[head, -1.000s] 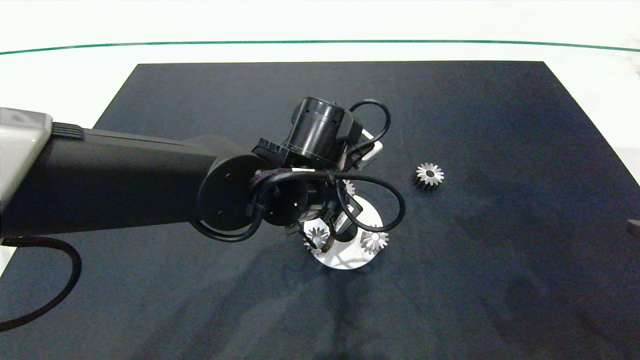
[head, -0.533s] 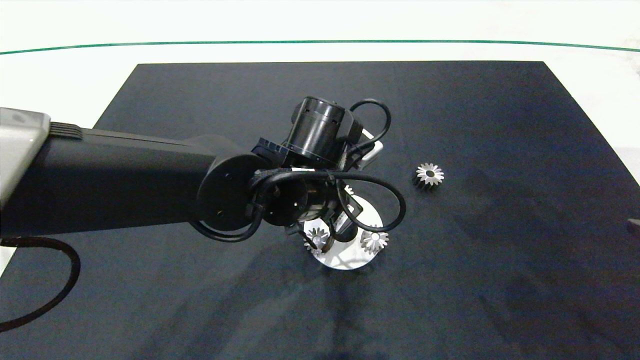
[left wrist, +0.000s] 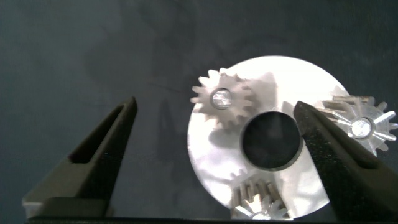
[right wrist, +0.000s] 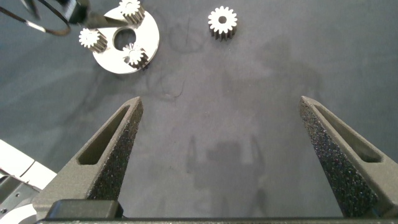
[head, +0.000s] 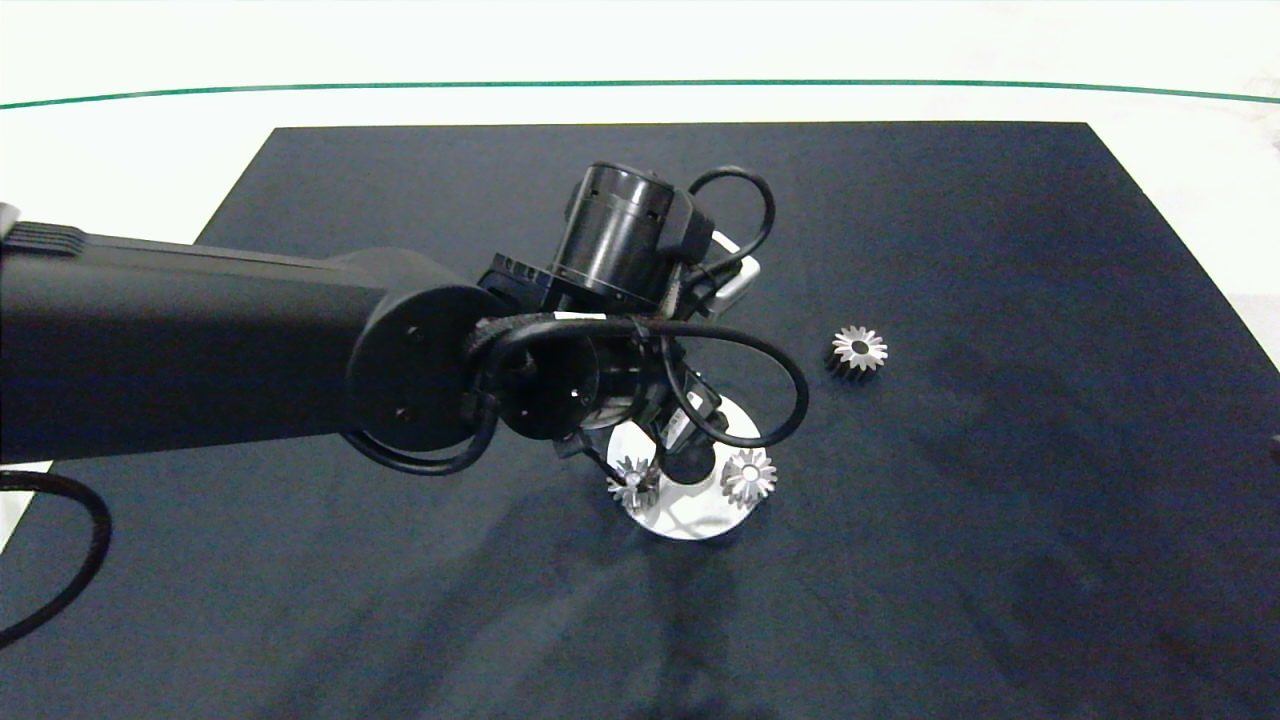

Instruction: Remove an incorrectly installed larger gear and replace it with the correct smaller gear

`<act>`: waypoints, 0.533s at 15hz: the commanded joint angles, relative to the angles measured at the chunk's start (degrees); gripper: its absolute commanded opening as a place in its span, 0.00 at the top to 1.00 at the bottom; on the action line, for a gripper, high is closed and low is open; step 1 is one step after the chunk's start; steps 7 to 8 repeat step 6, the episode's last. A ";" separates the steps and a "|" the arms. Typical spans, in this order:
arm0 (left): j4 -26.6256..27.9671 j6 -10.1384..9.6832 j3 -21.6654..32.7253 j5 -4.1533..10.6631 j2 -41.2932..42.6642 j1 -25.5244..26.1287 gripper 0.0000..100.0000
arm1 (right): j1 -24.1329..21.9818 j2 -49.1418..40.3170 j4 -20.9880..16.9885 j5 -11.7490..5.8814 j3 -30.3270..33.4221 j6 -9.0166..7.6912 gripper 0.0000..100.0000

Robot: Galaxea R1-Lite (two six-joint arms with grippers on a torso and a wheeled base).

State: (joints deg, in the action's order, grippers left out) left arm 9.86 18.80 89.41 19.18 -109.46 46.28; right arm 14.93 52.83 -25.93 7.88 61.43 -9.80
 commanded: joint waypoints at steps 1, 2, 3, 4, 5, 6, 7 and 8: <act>1.04 -0.34 -0.81 0.34 8.12 -0.48 0.00 | 0.01 -1.51 -0.17 0.04 0.18 -0.04 0.00; 1.48 -0.34 -0.72 0.86 10.58 -0.92 0.00 | -0.08 -2.12 -0.09 -0.14 0.18 -0.04 0.00; 2.18 -0.34 -0.81 0.95 13.48 -1.10 0.00 | -0.17 -2.91 -0.17 -0.40 0.18 -0.04 0.00; 2.71 -0.34 -0.81 1.21 15.86 -1.36 0.00 | -0.26 -3.88 -0.17 -0.67 0.10 0.05 0.00; 2.79 -0.87 -1.52 2.27 18.93 -1.98 0.00 | -0.87 -4.85 -0.17 -0.76 0.18 0.22 0.00; 2.79 -1.04 -3.10 3.15 22.45 -2.15 0.00 | -2.45 -5.72 -0.17 -0.84 0.18 0.22 0.00; 2.79 -1.04 -3.10 3.15 22.45 -2.15 0.00 | -2.45 -5.72 -0.17 -0.84 0.18 0.22 0.00; 2.79 -1.04 -3.10 3.15 22.45 -2.15 0.00 | -2.45 -5.72 -0.17 -0.84 0.18 0.22 0.00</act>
